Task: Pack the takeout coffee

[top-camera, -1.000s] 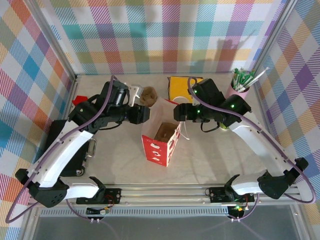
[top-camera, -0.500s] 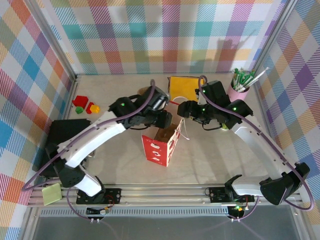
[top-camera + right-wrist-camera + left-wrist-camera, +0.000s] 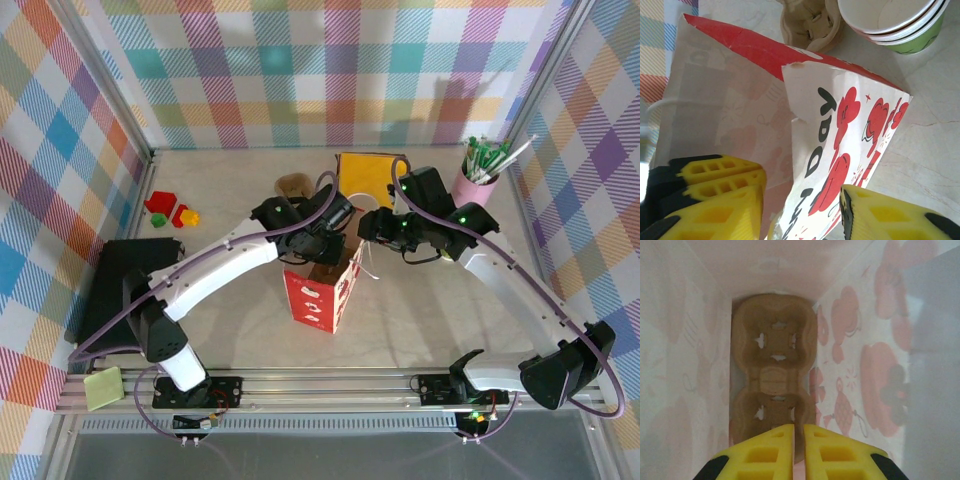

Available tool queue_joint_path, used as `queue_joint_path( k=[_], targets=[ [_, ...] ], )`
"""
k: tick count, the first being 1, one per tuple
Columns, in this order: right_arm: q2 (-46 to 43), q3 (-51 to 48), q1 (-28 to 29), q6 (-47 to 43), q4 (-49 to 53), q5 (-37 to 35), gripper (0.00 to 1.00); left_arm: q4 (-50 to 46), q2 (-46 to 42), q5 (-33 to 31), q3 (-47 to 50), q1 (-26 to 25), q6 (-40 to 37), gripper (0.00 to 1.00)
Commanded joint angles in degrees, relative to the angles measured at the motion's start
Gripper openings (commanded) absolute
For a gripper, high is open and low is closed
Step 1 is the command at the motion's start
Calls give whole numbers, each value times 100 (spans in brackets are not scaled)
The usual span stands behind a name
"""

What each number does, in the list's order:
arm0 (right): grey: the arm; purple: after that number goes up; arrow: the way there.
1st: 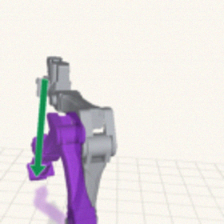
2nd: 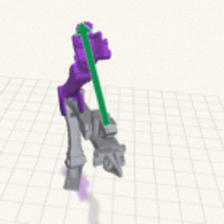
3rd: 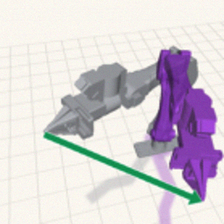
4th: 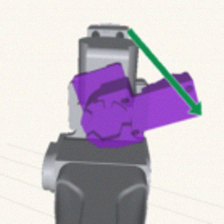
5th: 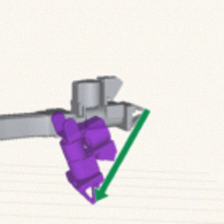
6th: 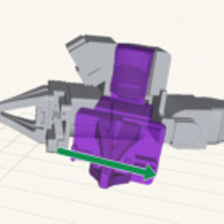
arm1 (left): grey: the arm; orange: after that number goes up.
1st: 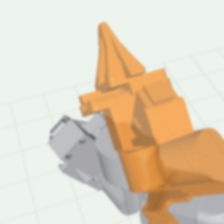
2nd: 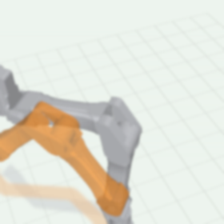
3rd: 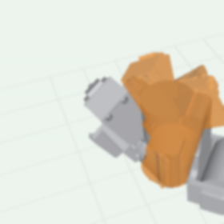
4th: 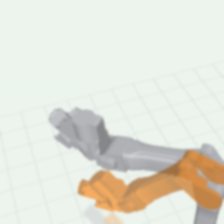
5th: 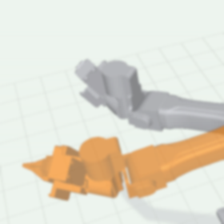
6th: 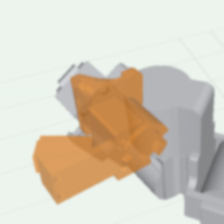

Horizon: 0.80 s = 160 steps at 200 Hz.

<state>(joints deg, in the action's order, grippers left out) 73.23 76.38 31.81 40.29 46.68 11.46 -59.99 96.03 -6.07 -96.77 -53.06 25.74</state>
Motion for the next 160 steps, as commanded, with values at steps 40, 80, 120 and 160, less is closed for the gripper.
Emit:
queue_joint_path(
  k=[40,80,120,160],
  targets=[
    [-53,-183,-35,-30,-88,97,39,-216,468,139,276,-23,-85,10],
    [-124,-259,-35,-62,-89,102,33,-147,662,238,418,28,-115,5],
    [-212,-317,-41,-66,-63,99,30,16,772,357,658,92,-131,2],
    [-292,-376,-40,-49,-88,110,25,163,916,474,891,137,-148,0]
  ],
)
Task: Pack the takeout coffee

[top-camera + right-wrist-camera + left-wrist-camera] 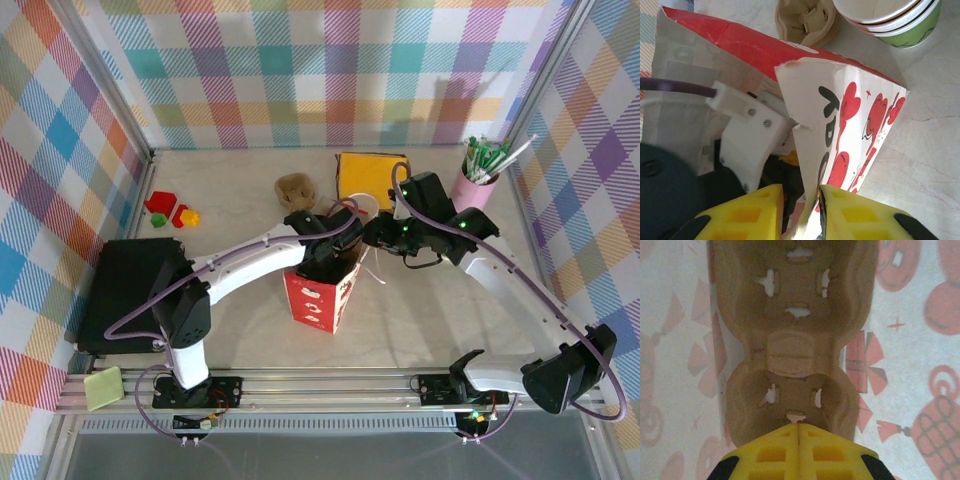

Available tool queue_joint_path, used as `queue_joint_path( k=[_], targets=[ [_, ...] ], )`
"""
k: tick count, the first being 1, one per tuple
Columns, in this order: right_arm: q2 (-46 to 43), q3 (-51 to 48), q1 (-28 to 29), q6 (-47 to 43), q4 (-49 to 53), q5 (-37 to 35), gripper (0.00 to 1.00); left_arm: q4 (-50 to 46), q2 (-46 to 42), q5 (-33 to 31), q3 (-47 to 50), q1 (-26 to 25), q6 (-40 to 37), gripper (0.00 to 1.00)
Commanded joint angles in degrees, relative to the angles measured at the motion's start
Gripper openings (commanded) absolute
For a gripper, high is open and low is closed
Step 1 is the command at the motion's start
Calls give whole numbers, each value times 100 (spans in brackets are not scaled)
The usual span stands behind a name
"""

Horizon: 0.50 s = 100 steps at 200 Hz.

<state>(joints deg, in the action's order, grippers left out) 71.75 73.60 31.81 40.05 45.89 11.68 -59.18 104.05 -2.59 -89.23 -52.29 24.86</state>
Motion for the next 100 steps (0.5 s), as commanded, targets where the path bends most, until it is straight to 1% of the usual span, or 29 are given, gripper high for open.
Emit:
queue_joint_path(
  k=[1,36,100],
  targets=[
    [-148,-100,-42,-24,-9,88,25,86,119,127,140,57,-65,0],
    [-210,-140,-39,-6,-10,72,23,185,210,245,337,105,-130,0],
    [-309,-128,-44,26,-19,58,21,328,391,412,655,157,-215,0]
  ],
)
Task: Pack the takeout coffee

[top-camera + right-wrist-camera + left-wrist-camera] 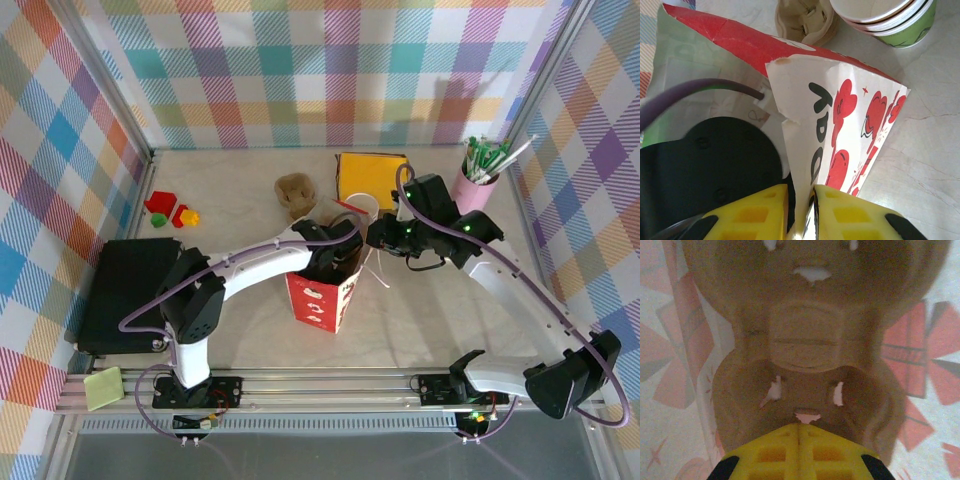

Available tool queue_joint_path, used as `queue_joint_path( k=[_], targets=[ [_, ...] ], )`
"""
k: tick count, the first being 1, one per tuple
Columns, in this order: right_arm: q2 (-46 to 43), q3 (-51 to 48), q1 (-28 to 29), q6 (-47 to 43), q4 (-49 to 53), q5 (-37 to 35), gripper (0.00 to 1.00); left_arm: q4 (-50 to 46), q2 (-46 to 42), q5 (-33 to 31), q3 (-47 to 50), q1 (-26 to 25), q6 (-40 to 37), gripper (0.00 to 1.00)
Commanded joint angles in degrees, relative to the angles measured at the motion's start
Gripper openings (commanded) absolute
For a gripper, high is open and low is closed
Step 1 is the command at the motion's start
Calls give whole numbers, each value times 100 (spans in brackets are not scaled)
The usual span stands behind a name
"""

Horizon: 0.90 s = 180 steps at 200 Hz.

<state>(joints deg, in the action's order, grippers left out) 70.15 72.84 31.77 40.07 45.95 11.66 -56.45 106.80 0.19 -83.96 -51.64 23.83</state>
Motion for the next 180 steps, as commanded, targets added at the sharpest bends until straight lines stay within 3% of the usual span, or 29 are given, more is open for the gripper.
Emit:
queue_joint_path(
  k=[1,180],
  targets=[
    [-150,-51,-39,25,-25,62,21,59,119,142,127,92,-110,0],
    [-142,-50,-35,115,36,223,20,281,1020,517,388,211,-269,0]
  ],
)
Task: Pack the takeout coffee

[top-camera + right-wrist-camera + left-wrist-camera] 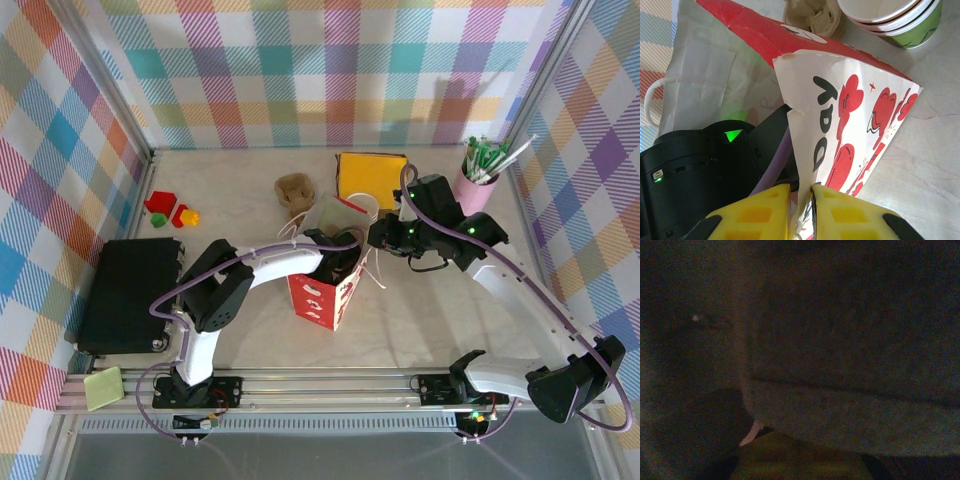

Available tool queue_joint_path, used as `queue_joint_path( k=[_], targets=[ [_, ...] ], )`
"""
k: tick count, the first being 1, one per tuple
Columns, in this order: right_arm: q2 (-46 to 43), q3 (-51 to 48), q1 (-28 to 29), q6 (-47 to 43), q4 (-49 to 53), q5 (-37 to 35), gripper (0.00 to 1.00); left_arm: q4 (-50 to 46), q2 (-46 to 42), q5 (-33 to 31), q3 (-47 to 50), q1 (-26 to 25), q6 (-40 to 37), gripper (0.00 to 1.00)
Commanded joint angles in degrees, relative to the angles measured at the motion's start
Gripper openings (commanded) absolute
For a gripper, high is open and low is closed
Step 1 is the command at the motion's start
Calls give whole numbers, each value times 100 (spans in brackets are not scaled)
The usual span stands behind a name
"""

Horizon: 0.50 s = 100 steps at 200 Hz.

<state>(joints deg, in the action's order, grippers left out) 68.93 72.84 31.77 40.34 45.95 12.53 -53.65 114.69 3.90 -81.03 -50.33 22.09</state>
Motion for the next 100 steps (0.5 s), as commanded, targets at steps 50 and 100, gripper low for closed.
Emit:
queue_joint_path(
  k=[50,100],
  targets=[
    [-10,-79,-39,114,28,144,20,47,350,251,178,93,-123,0],
    [42,-123,-39,105,28,85,20,-59,-26,265,39,45,-159,0]
  ],
)
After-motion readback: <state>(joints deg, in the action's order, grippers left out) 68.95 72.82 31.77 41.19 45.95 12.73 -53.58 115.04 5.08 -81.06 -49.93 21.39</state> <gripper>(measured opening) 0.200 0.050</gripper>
